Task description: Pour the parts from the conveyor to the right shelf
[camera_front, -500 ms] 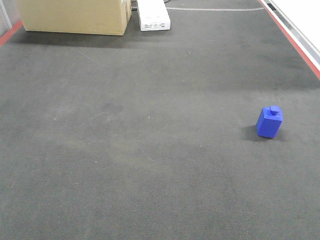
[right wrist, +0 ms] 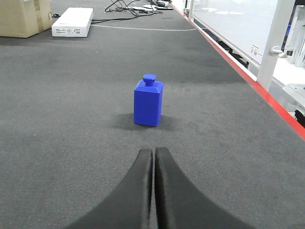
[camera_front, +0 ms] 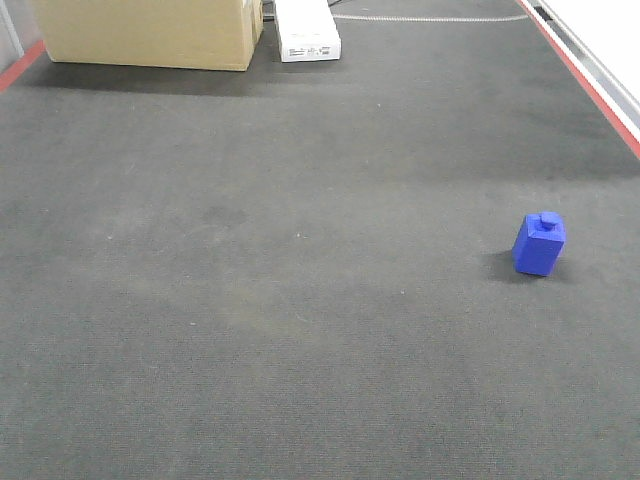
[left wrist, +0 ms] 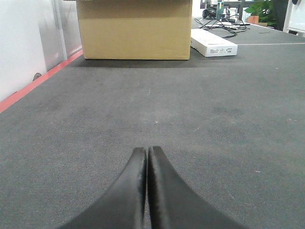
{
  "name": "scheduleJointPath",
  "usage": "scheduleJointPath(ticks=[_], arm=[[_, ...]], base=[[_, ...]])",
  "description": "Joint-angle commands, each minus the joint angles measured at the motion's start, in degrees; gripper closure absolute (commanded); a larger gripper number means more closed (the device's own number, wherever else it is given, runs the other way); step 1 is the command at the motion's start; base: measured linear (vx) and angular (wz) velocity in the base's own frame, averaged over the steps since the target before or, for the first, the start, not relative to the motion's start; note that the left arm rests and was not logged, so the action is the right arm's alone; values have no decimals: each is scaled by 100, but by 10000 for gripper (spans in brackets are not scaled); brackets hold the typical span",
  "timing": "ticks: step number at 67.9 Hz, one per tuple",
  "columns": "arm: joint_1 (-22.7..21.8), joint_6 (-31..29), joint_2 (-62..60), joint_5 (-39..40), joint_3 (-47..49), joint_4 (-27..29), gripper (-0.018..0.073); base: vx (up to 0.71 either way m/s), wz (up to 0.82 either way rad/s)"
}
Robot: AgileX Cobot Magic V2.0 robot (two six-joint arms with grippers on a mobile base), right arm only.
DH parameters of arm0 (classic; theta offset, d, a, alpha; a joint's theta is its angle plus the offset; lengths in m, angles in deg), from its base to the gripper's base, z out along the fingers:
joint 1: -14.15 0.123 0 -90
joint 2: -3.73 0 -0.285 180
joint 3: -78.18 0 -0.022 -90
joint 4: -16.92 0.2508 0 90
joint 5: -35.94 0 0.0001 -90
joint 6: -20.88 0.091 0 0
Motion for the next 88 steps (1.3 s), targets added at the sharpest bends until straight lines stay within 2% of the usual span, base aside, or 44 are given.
scheduleJointPath(ticks=[1, 34, 53, 63, 69, 88], arm=[[9, -27, -98, 425, -7, -16, 569], [9, -27, -98, 503, -7, -16, 569], [9, -12, -98, 1748, 0, 286, 566], [9, -64, -98, 3213, 7, 286, 566], [9, -64, -98, 3757, 66, 286, 565], [9, -104, 156, 3494, 1368, 82, 565]], base=[[0, 0], [0, 0], [0, 0], [0, 0], [0, 0], [0, 0]])
